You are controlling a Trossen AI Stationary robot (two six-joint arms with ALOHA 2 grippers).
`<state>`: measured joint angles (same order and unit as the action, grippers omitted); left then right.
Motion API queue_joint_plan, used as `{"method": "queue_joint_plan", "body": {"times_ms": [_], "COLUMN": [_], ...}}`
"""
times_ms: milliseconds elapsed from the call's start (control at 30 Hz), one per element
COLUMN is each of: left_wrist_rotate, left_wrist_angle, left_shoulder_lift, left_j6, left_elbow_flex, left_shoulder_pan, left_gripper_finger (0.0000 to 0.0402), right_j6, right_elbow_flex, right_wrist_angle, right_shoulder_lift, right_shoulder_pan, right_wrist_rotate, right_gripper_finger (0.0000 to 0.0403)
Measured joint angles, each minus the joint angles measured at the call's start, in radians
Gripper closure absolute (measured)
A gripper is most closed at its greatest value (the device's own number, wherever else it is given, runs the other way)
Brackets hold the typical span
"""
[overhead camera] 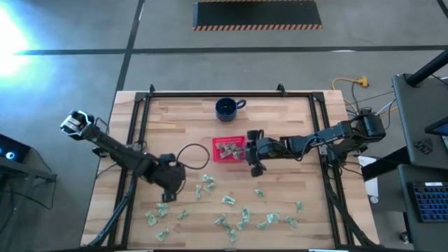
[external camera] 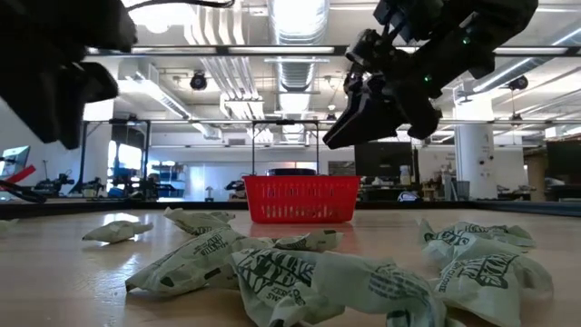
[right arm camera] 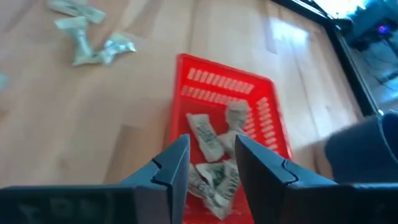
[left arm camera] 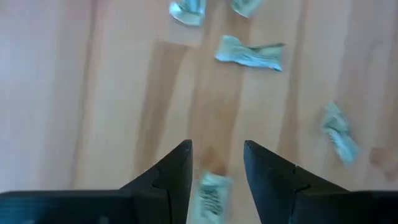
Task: Pick and place items into bin
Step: Put the stevia packet into the red bin
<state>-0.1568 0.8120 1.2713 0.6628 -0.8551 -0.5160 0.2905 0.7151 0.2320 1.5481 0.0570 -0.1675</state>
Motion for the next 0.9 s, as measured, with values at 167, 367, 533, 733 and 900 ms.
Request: {"method": "queue_joint_plan", "body": {"times_ms": [167, 367, 533, 733, 900], "left_wrist_rotate": [-0.018, -0.036, -0.036, -0.033, -0.033], "left_wrist_angle": [-0.003, -0.065, -0.107, -0.161, -0.196], "left_shoulder_lift": [0.000, 0.000, 0.000, 0.000, 0.000], "left_j6": [0.115, 0.190, 0.196, 0.196, 0.188], "left_elbow_flex": [0.012, 0.092, 0.157, 0.223, 0.256], "left_shoulder_pan": [-0.082, -0.136, -0.140, -0.141, -0.140], "left_gripper_finger": [0.0275, 0.0275, 0.0275, 0.0275, 0.0275], "right_j6": [0.009, 0.010, 0.010, 0.011, 0.024], "right_elbow_flex": [0.000, -0.001, -0.001, -0.001, -0.001], "right_wrist_angle": [0.008, 0.008, 0.009, 0.009, 0.009], "right_shoulder_lift": [-0.002, -0.002, -0.003, -0.003, -0.003], "right_shoulder_pan": [0.000, 0.000, 0.000, 0.000, 0.000], "right_wrist_rotate": [0.048, 0.093, 0.119, 0.119, 0.119], "right_gripper_finger": [0.0292, 0.0293, 0.0298, 0.0304, 0.0309]}}
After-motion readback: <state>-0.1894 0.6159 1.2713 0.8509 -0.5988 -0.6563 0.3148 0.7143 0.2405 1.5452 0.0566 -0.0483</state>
